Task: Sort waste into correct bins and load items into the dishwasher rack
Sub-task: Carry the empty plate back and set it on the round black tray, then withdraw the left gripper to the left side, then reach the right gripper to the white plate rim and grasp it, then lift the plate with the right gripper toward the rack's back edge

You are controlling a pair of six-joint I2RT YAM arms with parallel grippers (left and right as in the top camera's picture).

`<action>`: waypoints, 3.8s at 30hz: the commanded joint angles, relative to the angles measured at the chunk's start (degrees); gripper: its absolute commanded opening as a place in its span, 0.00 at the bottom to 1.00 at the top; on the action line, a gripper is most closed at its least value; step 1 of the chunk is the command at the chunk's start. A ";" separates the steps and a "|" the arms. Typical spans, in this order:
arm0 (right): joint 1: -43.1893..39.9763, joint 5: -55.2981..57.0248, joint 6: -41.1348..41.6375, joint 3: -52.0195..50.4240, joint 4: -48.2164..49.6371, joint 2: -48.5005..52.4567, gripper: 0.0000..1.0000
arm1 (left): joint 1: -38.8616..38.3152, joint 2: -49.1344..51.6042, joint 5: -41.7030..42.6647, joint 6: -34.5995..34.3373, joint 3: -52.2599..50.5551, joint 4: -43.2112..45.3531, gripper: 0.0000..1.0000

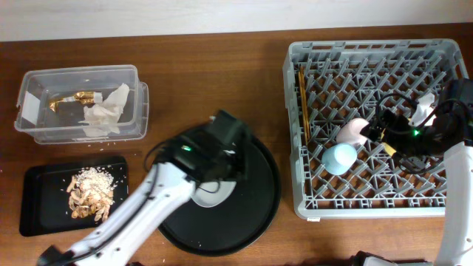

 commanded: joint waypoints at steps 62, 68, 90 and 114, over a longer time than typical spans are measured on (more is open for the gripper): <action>1.33 -24.90 -5.40 0.44 -0.50 -0.85 0.86 | 61.68 -3.74 -16.24 -6.73 13.38 -24.33 0.99; 27.23 -10.69 -4.96 0.44 -2.23 -0.90 0.61 | 61.68 -3.74 -16.24 -6.73 13.38 -24.33 0.99; 66.25 20.41 21.90 -1.73 23.69 29.90 0.79 | 61.61 -3.72 -16.24 -6.73 13.38 -24.33 0.99; 58.75 27.23 23.17 7.89 13.55 22.80 0.04 | 61.61 -3.72 -16.24 -6.73 13.38 -24.37 0.99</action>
